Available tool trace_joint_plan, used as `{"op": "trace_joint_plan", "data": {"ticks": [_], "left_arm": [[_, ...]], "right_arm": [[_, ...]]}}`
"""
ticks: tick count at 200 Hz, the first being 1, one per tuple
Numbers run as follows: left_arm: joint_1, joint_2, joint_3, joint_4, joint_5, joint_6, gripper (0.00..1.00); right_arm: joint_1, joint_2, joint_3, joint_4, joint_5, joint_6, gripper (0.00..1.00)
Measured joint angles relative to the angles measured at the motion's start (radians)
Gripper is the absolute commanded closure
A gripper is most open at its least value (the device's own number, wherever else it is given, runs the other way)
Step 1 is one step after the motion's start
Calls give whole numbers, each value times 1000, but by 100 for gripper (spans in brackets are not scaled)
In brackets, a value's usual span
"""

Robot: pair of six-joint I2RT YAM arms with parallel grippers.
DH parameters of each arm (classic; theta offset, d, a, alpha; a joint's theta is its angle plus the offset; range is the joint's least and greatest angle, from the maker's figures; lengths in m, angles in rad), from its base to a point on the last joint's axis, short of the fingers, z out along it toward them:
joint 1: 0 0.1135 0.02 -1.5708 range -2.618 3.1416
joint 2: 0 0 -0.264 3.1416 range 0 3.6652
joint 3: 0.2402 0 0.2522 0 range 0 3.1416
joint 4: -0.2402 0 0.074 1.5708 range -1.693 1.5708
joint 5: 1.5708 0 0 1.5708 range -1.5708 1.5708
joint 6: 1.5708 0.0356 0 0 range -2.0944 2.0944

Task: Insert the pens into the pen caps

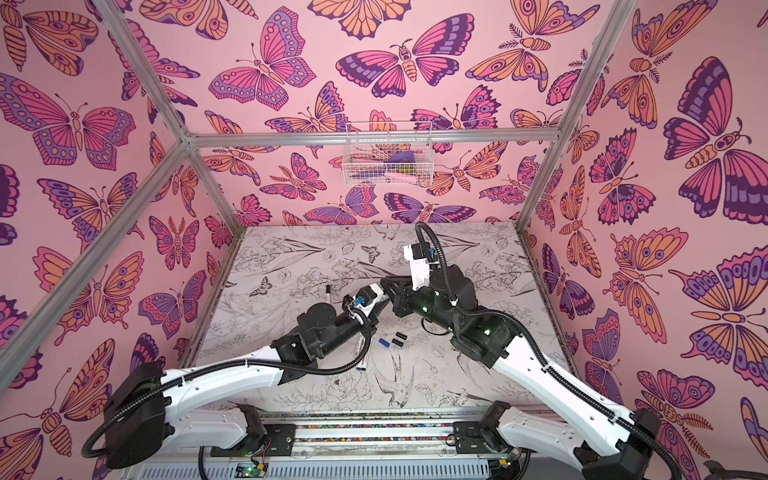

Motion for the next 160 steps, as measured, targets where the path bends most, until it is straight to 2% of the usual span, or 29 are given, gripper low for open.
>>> {"op": "trace_joint_plan", "data": {"ticks": [21, 49, 84, 121, 160], "left_arm": [[26, 0, 26, -41, 82, -55, 100], [71, 0, 51, -59, 247, -190, 100], [109, -1, 72, -56, 407, -348, 100], [118, -14, 78, -54, 454, -386, 100], [117, -31, 78, -69, 430, -341, 100]], "right_arm": [[0, 0, 4, 0, 20, 17, 100], [-3, 0, 11, 12, 27, 26, 100], [-39, -11, 14, 30, -31, 30, 100], [-61, -11, 35, 21, -113, 9, 100], [-67, -4, 43, 22, -157, -18, 100]]}}
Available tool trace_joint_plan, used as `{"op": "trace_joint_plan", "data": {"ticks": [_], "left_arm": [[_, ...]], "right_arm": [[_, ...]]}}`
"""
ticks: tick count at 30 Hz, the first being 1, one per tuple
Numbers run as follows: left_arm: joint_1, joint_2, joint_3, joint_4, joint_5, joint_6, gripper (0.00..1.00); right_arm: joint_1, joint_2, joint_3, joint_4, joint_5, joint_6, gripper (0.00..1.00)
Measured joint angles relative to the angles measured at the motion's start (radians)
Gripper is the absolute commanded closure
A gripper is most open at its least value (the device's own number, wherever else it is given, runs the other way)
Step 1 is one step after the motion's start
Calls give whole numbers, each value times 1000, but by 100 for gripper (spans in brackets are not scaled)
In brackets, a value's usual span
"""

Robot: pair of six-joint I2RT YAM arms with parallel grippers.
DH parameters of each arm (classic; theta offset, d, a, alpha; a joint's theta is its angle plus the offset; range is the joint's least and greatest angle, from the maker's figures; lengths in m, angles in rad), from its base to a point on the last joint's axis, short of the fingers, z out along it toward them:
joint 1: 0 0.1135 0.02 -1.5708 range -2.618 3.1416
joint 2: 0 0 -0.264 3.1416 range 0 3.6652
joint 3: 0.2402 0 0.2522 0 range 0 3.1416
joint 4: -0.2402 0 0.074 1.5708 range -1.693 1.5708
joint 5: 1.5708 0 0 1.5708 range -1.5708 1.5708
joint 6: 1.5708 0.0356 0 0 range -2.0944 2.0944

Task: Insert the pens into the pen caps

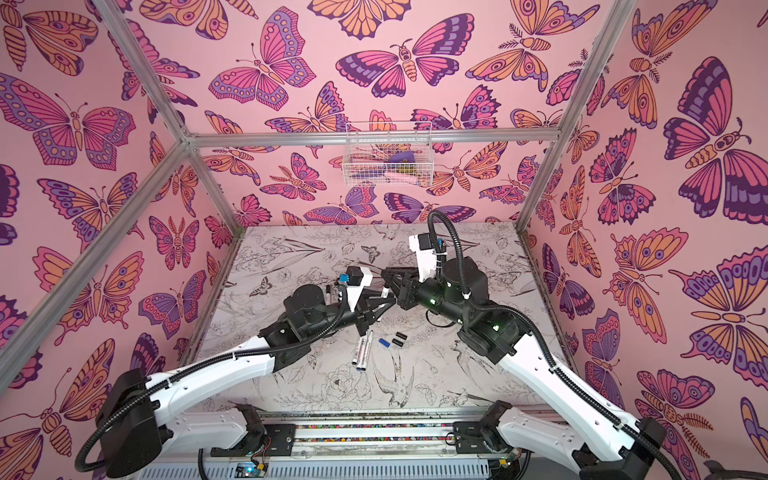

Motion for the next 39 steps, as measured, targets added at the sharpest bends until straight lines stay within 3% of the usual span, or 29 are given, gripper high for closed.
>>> {"op": "trace_joint_plan", "data": {"ticks": [15, 31, 39], "left_arm": [[-32, 0, 3, -227, -237, 373, 100], [-47, 10, 58, -544, -250, 327, 100], [-53, 46, 126, -738, -241, 294, 100]], "right_arm": [[-1, 79, -12, -129, -18, -25, 100], [7, 161, -37, -190, -99, -5, 100], [17, 183, -85, -152, -137, 72, 100]]}}
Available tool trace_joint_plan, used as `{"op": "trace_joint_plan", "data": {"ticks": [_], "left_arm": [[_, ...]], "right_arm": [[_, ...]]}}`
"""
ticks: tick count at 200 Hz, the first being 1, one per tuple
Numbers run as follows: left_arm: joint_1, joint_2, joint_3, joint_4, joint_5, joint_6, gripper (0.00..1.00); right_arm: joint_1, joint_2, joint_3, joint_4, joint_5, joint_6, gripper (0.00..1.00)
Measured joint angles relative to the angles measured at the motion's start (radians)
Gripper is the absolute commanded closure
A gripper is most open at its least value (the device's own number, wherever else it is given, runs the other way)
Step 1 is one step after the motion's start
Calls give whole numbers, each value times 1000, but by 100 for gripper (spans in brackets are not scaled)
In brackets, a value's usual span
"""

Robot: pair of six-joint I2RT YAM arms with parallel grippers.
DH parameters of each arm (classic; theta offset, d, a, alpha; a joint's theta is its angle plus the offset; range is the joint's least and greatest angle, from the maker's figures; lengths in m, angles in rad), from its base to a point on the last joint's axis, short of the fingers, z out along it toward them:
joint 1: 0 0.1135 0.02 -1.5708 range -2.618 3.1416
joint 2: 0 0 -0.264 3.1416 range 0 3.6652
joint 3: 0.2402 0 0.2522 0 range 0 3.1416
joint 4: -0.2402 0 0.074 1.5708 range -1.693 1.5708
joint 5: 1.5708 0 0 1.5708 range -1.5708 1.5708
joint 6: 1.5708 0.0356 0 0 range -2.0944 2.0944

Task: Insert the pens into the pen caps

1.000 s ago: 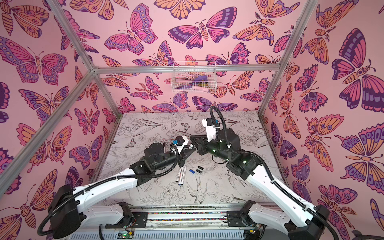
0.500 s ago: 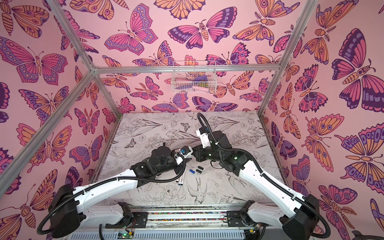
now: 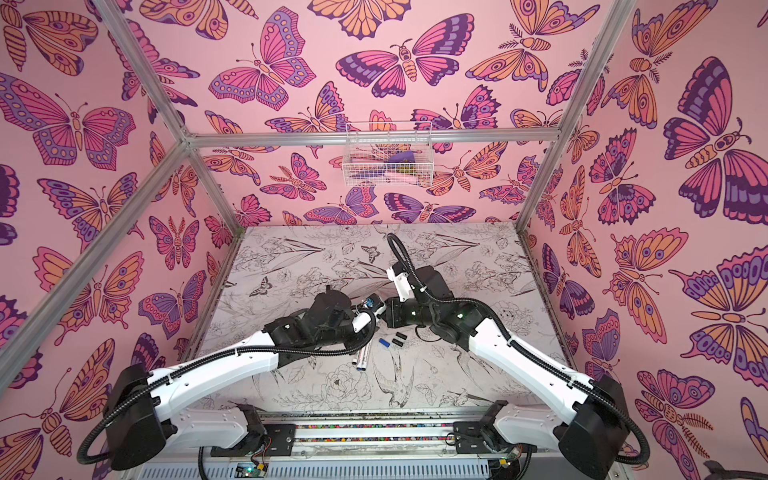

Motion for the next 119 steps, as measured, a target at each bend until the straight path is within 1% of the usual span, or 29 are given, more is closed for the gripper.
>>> {"op": "trace_joint_plan", "data": {"ticks": [28, 50, 119], "left_arm": [[0, 2, 42, -78, 1, 1, 100], [0, 31, 92, -155, 7, 0, 100], [0, 135, 161, -183, 11, -51, 100]], "right_arm": [[0, -1, -5, 15, -22, 27, 100], [-6, 0, -15, 26, -32, 61, 100], [-53, 19, -38, 29, -37, 133, 100]]}}
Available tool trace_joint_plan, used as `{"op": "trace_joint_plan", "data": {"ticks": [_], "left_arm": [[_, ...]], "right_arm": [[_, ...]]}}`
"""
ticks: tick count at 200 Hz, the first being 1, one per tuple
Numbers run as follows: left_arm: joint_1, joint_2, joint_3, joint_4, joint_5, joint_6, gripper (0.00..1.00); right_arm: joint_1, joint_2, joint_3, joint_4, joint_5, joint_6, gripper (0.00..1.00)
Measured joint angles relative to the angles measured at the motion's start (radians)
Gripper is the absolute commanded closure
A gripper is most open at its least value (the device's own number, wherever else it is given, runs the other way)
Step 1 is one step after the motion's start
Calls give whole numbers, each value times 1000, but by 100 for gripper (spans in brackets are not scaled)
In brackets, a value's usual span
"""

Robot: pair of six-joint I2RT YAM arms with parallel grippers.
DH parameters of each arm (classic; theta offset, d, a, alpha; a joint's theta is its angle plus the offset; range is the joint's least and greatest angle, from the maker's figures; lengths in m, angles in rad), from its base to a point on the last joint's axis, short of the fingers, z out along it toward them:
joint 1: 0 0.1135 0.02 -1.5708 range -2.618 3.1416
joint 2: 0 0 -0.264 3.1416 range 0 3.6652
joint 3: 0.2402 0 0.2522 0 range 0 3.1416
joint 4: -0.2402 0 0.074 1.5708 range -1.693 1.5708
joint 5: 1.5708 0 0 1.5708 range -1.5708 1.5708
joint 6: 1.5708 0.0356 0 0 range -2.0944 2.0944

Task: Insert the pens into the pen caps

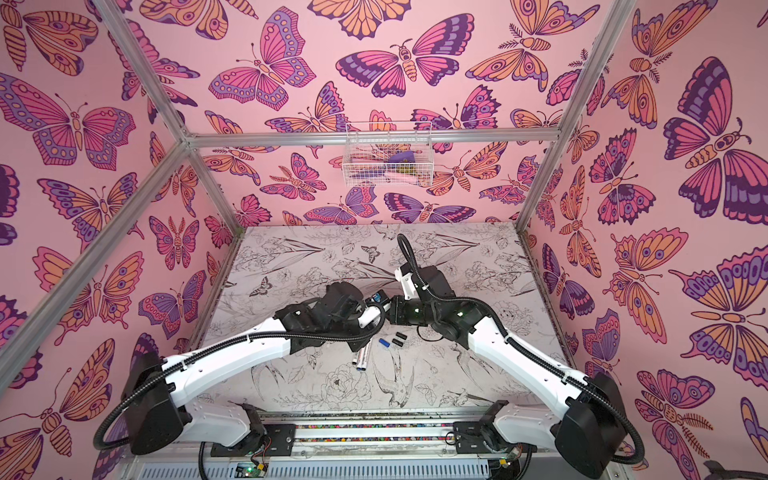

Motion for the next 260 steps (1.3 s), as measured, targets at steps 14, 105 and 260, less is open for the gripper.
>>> {"op": "trace_joint_plan", "data": {"ticks": [14, 105, 260], "left_arm": [[0, 31, 36, -31, 0, -15, 100], [-18, 146, 179, -184, -2, -135, 100], [-78, -186, -491, 1150, 100, -435, 100]], "right_arm": [[-12, 7, 0, 0, 1, 21, 100], [-27, 15, -12, -10, 71, 119, 100], [-99, -225, -79, 254, -285, -130, 100]]}}
